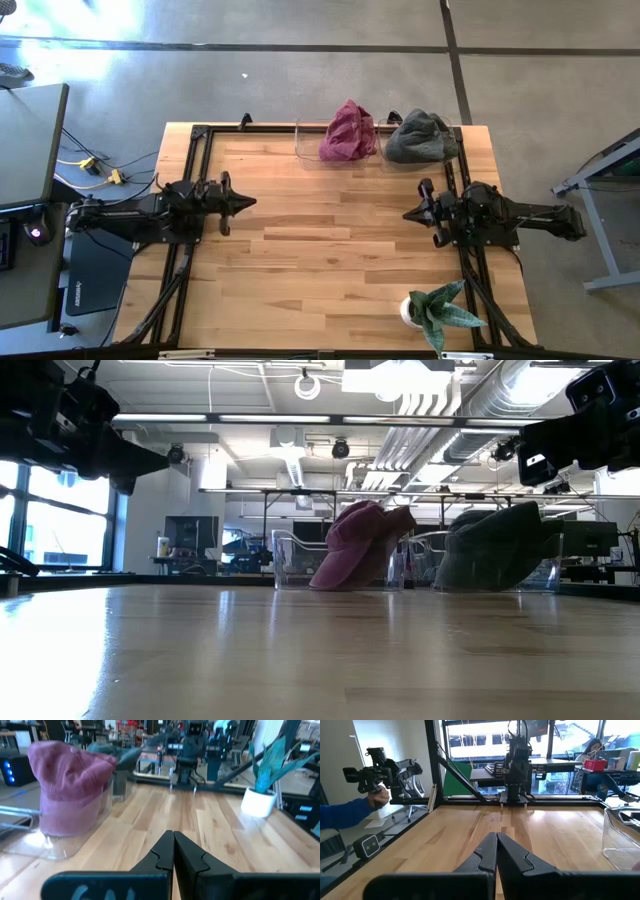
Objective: Pick & Place hat
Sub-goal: Return to Home Position
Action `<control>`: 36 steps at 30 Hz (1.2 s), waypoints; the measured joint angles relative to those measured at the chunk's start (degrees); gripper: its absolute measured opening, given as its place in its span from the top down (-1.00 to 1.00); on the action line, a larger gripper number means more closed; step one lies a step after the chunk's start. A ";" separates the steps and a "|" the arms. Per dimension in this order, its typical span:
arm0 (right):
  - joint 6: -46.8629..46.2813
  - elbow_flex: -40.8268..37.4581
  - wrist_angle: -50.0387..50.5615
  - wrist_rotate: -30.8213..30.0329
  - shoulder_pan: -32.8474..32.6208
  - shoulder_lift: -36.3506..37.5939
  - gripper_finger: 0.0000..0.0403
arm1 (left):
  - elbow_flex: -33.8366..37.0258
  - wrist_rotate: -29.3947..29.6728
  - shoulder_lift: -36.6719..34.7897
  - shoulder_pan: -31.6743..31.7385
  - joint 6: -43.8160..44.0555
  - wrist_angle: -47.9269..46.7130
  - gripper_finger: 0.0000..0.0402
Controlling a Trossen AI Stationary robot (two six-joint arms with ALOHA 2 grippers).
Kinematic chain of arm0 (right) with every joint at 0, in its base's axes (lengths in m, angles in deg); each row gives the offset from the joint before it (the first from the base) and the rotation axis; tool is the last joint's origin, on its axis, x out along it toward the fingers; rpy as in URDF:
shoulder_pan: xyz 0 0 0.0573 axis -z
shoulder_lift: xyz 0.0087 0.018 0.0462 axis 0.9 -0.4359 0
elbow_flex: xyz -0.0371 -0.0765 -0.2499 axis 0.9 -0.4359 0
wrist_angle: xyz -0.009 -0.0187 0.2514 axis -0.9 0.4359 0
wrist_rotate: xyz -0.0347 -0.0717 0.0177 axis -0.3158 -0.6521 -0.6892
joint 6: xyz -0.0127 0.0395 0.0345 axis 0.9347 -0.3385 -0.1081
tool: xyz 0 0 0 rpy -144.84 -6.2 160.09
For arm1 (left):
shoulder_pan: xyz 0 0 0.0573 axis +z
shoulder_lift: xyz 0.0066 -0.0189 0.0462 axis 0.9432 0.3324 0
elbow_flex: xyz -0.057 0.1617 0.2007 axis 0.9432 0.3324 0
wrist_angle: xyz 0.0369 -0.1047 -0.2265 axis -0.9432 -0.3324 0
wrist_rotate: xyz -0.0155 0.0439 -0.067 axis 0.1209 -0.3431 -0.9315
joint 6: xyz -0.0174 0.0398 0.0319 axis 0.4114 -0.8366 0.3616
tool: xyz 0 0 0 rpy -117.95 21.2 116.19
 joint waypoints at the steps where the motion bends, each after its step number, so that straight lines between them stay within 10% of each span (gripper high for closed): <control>1: 0.36 0.00 0.00 -0.01 0.02 0.00 0.98 | 0.02 0.00 0.68 0.00 0.00 0.00 1.00; 36: -1.02 -0.04 0.09 -4.71 -3.00 2.60 0.91 | 0.02 0.06 3.67 0.00 0.04 0.48 1.00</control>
